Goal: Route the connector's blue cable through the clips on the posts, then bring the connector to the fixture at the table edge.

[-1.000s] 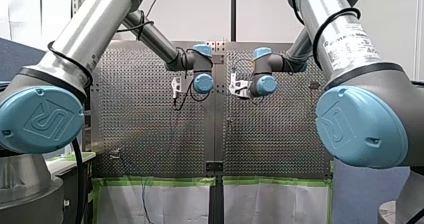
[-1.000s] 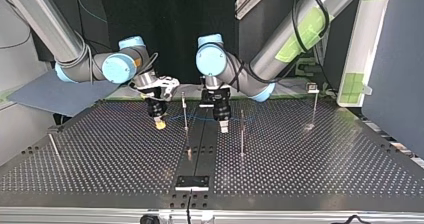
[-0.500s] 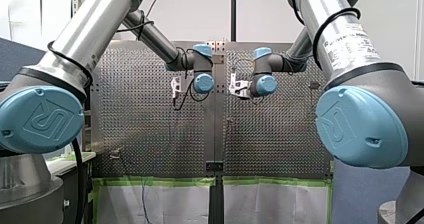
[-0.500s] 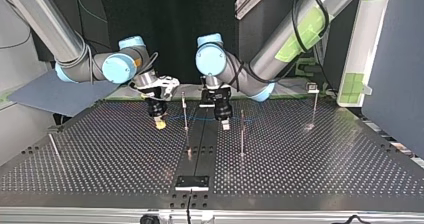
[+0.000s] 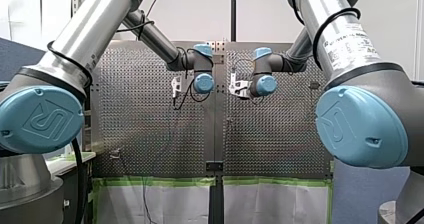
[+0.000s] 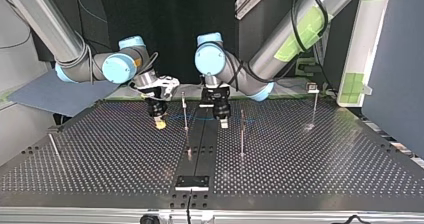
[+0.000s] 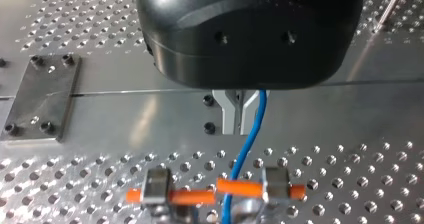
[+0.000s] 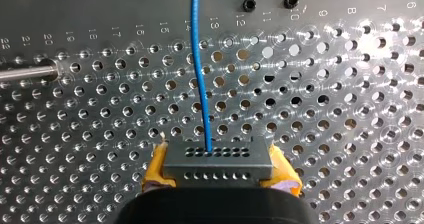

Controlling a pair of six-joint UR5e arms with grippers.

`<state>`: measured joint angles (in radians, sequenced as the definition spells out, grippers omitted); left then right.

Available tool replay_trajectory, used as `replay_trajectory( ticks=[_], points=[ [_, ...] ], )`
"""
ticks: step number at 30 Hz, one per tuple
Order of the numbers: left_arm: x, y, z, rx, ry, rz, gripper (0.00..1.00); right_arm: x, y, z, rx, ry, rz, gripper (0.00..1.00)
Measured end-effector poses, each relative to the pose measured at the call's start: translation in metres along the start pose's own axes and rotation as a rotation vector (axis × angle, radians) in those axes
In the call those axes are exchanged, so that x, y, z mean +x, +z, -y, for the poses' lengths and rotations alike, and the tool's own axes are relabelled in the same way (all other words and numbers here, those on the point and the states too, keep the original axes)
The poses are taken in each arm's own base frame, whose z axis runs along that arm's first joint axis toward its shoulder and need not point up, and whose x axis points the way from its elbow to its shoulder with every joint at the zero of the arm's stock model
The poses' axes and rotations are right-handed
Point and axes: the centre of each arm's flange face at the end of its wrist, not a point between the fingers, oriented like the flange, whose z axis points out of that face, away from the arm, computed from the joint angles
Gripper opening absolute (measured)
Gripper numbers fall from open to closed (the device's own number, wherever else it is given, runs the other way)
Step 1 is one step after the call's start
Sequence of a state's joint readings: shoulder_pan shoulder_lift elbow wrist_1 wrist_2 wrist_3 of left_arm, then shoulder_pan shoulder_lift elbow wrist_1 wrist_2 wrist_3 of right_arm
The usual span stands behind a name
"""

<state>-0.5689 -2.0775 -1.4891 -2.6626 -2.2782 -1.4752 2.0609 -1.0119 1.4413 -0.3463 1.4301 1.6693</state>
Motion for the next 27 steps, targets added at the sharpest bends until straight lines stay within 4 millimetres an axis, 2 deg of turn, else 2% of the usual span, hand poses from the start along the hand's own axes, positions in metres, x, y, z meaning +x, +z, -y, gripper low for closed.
replay_trajectory(
  ticks=[1, 8, 10, 11, 12, 13, 14, 16, 17, 18, 19, 27],
  points=[
    [0.0001, -0.0004, 0.0004, 0.003, 0.002, -0.001, 0.03, -0.0001, -0.0001, 0.0000, 0.000, 0.000, 0.001, 0.00],
    [0.0003, -0.0014, 0.0012, 0.010, 0.008, -0.004, 0.03, -0.0005, -0.0004, 0.0004, 0.000, 0.000, 0.004, 0.00],
    [0.0004, -0.0015, 0.0010, 0.008, 0.009, -0.005, 0.10, -0.0006, -0.0005, 0.0006, 0.000, 0.001, 0.005, 0.00],
    [0.0004, -0.0015, 0.0010, 0.008, 0.009, -0.005, 0.10, -0.0006, -0.0006, 0.0006, 0.000, 0.001, 0.006, 0.00],
    [0.0005, -0.0016, 0.0009, 0.007, 0.009, -0.005, 0.16, -0.0007, -0.0007, 0.0007, 0.000, 0.001, 0.006, 0.00],
    [0.0005, -0.0016, 0.0008, 0.006, 0.010, -0.005, 0.28, -0.0008, -0.0007, 0.0007, 0.000, 0.001, 0.007, 0.00],
    [0.0005, -0.0016, 0.0008, 0.006, 0.010, -0.006, 0.28, -0.0008, -0.0008, 0.0007, 0.000, 0.001, 0.007, 0.00],
    [0.0005, -0.0016, 0.0005, 0.003, 0.010, -0.006, 0.46, -0.0010, -0.0009, 0.0007, 0.000, 0.001, 0.009, 0.00],
    [0.0006, -0.0016, 0.0003, 0.001, 0.011, -0.006, 0.46, -0.0010, -0.0010, 0.0007, 0.000, 0.001, 0.009, 0.00],
    [0.0005, -0.0016, 0.0001, 0.000, 0.011, -0.006, 0.56, -0.0011, -0.0010, 0.0007, 0.000, 0.001, 0.010, 0.00],
    [0.0006, -0.0016, 0.0000, -0.001, 0.011, -0.006, 0.58, -0.0011, -0.0010, 0.0007, 0.000, 0.001, 0.010, 0.00],
    [0.0008, -0.0017, -0.0023, -0.025, 0.008, -0.009, 0.51, -0.0011, -0.0011, 0.0009, 0.000, 0.001, 0.010, 0.00]
  ],
)
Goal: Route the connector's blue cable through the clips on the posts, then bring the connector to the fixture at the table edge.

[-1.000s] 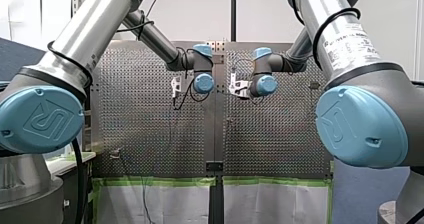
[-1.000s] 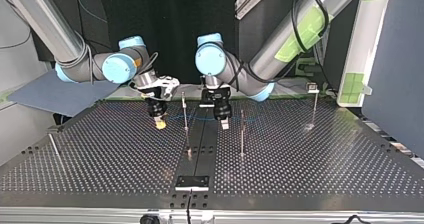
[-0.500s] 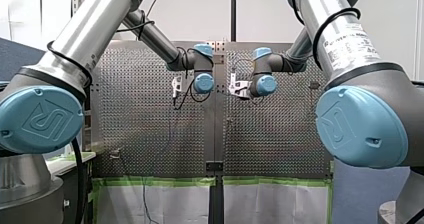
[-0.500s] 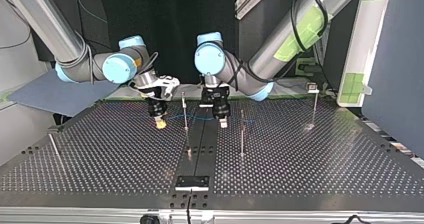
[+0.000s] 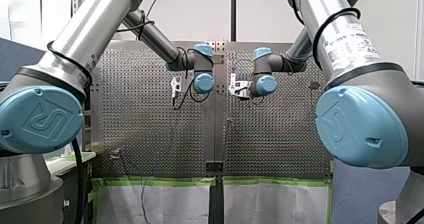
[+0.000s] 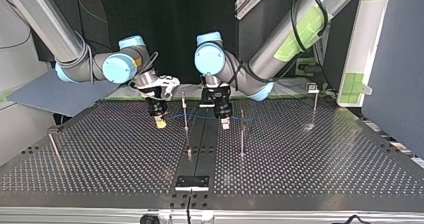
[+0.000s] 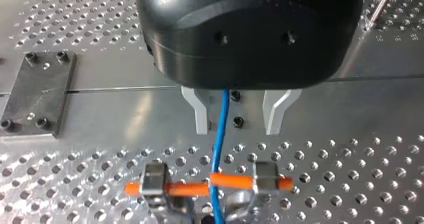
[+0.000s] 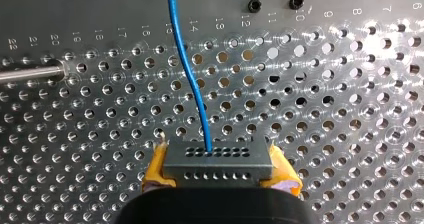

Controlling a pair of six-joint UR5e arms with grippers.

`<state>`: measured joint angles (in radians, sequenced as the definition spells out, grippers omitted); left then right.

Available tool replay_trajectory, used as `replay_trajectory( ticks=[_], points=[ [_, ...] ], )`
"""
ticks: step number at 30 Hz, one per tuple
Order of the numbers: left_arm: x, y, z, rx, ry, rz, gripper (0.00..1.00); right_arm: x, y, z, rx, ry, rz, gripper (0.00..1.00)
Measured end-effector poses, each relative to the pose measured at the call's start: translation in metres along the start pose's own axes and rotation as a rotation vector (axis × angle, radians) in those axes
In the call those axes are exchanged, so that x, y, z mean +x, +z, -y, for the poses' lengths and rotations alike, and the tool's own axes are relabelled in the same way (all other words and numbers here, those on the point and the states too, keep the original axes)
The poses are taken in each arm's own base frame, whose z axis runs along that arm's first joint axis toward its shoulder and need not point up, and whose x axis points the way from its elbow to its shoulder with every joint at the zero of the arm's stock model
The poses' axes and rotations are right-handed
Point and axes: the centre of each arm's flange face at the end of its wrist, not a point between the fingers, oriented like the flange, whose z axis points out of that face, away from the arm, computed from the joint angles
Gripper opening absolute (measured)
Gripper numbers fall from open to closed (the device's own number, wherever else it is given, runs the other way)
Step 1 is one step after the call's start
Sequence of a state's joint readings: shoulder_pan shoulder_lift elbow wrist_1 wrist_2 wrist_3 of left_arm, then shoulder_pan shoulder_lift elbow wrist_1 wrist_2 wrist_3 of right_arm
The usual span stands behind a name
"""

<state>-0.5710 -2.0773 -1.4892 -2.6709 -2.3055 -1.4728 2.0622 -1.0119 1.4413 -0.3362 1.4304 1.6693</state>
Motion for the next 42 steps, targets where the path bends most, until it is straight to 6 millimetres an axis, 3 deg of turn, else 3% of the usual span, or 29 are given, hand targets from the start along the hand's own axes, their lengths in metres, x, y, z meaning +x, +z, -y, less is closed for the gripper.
replay_trajectory(
  ticks=[7, 14, 19, 42],
  points=[
    [0.0001, 0.0000, -0.0004, -0.004, 0.001, 0.000, 0.31, -0.0001, 0.0000, 0.0002, 0.000, 0.000, 0.000, 0.00],
    [0.0001, 0.0000, -0.0003, -0.004, 0.002, 0.000, 0.31, -0.0002, 0.0000, 0.0005, 0.001, 0.000, 0.000, 0.00],
    [0.0000, 0.0000, -0.0002, -0.002, 0.002, 0.000, 0.19, -0.0001, -0.0001, 0.0010, 0.001, 0.000, 0.000, 0.00],
    [0.0022, -0.0078, 0.0043, 0.024, 0.020, -0.018, 0.19, -0.0034, -0.0033, 0.0005, -0.005, -0.003, 0.032, 0.00]
  ],
)
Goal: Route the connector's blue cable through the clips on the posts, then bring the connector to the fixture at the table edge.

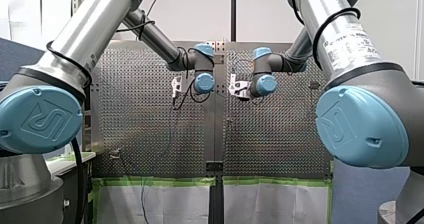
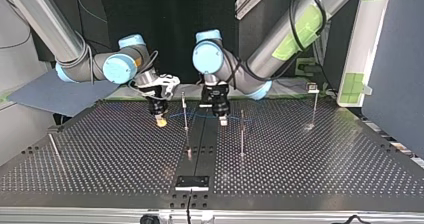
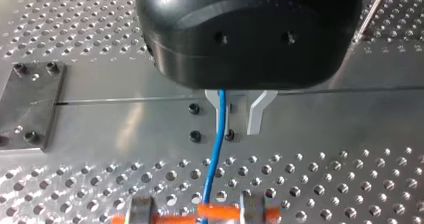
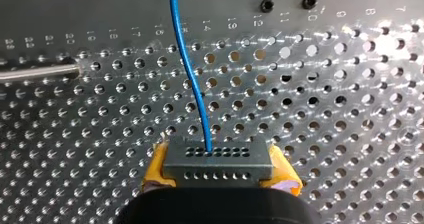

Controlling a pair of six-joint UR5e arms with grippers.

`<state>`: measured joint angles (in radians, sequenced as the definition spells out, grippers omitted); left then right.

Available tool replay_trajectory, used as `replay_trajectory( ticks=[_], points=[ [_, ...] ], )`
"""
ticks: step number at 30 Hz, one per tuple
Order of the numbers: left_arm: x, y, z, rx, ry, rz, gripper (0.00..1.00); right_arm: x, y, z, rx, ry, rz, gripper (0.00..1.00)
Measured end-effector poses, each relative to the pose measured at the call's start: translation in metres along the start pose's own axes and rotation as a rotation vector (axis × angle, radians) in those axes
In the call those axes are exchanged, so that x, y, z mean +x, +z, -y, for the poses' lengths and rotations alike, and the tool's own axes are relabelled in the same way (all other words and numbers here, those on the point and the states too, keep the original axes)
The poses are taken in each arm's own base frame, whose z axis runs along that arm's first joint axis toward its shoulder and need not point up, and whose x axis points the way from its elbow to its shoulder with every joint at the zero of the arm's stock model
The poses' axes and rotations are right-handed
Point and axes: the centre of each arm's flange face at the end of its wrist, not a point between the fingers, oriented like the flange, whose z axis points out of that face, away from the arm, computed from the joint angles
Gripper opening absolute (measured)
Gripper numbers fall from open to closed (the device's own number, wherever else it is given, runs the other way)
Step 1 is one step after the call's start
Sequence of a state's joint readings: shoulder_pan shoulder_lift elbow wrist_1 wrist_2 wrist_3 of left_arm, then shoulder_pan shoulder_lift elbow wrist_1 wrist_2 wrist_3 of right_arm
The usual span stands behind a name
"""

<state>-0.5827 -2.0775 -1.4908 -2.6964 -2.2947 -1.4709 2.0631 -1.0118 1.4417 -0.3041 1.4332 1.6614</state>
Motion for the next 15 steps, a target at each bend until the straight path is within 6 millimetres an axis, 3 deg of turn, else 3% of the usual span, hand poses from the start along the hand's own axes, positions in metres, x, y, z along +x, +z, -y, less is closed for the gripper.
replay_trajectory(
  ticks=[15],
  points=[
    [0.020, -0.022, 0.008, 0.035, 0.000, 0.002, 0.22, -0.027, -0.013, -0.002, -0.023, -0.012, 0.057, 0.00]
  ],
)
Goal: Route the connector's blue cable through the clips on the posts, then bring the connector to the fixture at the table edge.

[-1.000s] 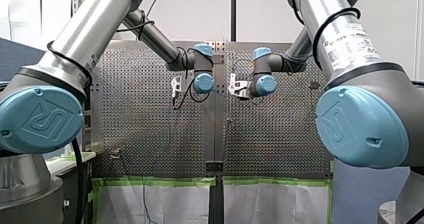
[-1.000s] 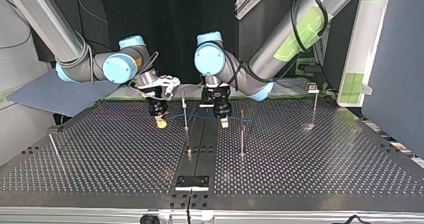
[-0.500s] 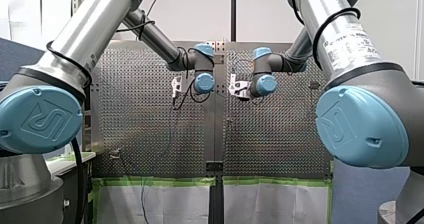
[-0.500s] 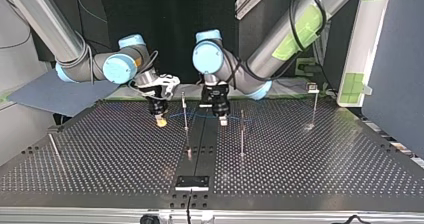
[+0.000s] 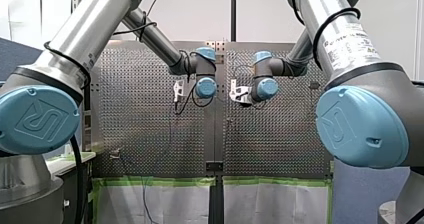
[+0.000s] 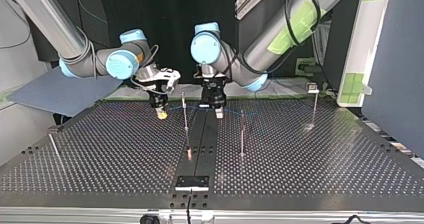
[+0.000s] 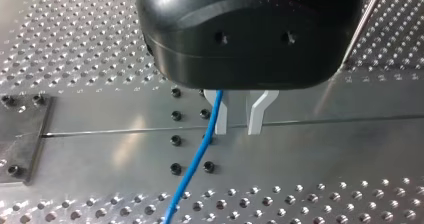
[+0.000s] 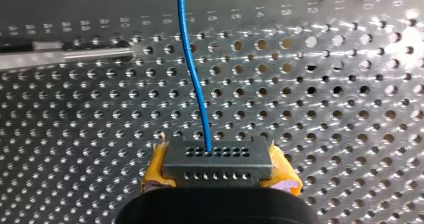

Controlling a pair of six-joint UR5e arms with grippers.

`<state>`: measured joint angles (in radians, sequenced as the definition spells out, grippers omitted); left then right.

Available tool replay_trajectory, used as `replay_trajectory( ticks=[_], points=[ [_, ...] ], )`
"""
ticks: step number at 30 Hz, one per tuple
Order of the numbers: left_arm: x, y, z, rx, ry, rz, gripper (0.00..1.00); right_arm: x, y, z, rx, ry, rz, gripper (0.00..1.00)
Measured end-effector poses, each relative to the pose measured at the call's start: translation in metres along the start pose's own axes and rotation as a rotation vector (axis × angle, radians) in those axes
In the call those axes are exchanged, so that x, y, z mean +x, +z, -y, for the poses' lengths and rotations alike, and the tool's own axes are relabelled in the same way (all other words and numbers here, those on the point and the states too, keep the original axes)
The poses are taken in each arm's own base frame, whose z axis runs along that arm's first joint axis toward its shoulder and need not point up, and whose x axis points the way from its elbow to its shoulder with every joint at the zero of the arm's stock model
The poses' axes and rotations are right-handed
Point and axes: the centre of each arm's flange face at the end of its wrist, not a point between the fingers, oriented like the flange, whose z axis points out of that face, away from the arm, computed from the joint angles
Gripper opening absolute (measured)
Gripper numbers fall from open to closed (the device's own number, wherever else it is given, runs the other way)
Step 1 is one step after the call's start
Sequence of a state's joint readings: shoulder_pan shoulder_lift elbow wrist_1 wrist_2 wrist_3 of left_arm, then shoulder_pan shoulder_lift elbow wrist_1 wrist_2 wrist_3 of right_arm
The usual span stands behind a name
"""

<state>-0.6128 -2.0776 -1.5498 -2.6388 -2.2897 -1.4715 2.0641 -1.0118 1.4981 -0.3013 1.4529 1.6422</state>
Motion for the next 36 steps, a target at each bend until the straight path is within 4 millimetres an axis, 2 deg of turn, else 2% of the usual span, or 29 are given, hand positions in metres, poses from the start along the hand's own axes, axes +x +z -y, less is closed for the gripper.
replay_trajectory(
  ticks=[14, 21, 29, 32, 36],
  points=[
    [0.031, -0.022, -0.002, 0.030, 0.008, -0.010, 0.22, -0.011, -0.009, 0.001, -0.034, -0.025, 0.030, 0.00],
    [0.049, -0.034, -0.002, 0.046, 0.015, -0.015, 0.22, -0.005, -0.025, 0.003, -0.050, -0.024, 0.004, 0.00],
    [0.052, -0.040, 0.003, 0.065, 0.013, -0.014, 0.24, -0.004, -0.046, 0.008, -0.062, -0.019, -0.016, 0.00],
    [0.056, -0.041, 0.005, 0.069, 0.018, -0.018, 0.24, -0.008, -0.051, 0.009, -0.065, -0.018, -0.024, 0.00],
    [0.071, -0.043, 0.009, 0.077, 0.034, -0.035, 0.24, -0.019, -0.057, 0.006, -0.070, -0.011, -0.026, 0.00]
  ],
)
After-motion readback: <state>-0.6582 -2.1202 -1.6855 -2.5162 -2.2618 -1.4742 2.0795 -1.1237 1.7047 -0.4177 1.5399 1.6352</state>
